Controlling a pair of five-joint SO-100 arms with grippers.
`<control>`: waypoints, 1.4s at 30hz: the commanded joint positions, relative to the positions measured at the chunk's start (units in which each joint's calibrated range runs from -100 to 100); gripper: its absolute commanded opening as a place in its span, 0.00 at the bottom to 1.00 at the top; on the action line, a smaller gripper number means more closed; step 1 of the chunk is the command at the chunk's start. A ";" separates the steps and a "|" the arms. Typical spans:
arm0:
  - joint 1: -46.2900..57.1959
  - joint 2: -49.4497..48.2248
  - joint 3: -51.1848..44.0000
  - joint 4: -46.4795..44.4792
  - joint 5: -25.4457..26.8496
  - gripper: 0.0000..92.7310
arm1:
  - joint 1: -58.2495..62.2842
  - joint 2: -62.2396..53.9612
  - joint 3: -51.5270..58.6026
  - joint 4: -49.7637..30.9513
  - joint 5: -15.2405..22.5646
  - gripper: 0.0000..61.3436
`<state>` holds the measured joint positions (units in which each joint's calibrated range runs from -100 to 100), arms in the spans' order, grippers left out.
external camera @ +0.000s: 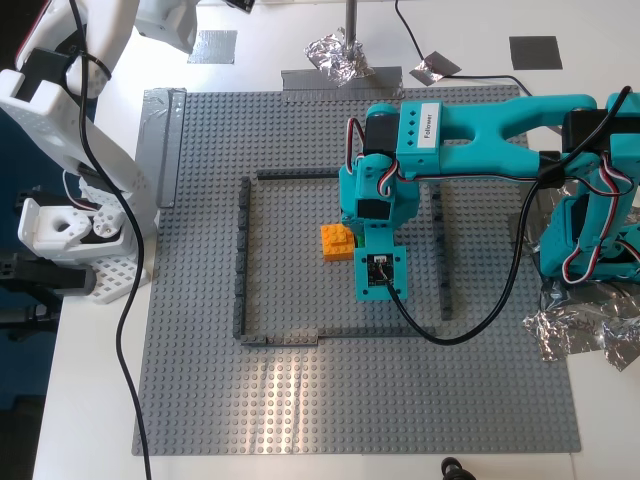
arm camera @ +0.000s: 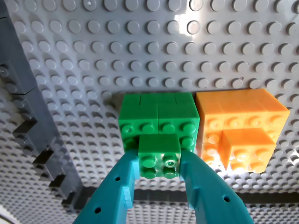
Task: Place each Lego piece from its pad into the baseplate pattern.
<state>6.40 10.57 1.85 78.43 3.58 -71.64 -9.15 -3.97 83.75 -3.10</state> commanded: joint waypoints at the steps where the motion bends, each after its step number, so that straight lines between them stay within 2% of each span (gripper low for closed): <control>1: 0.24 -0.18 -2.53 0.25 0.01 0.00 | 0.07 -2.18 -5.38 1.60 0.05 0.00; 7: 0.24 -0.18 -2.44 0.25 0.01 0.00 | 0.15 -2.35 -6.10 3.15 0.34 0.00; 11: 0.31 -0.27 -2.26 0.33 -0.04 0.10 | 0.15 -2.86 -6.19 3.48 0.39 0.00; 31: 1.98 -0.95 -2.62 1.96 -0.04 0.11 | 0.65 -2.95 -6.46 4.45 0.98 0.00; 33: 1.76 -1.04 -2.62 1.87 -0.58 0.15 | 0.73 -2.95 -6.55 4.62 0.88 0.00; 34: 1.54 -1.12 -2.62 2.12 -1.70 0.22 | 0.80 -2.95 -6.55 4.53 0.83 0.00; 42: 4.95 -4.39 -3.52 2.28 -1.46 0.22 | 0.80 -2.78 -6.46 4.53 0.78 0.00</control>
<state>9.21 10.14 0.68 80.35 2.01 -71.36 -9.15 -5.71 88.09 -2.13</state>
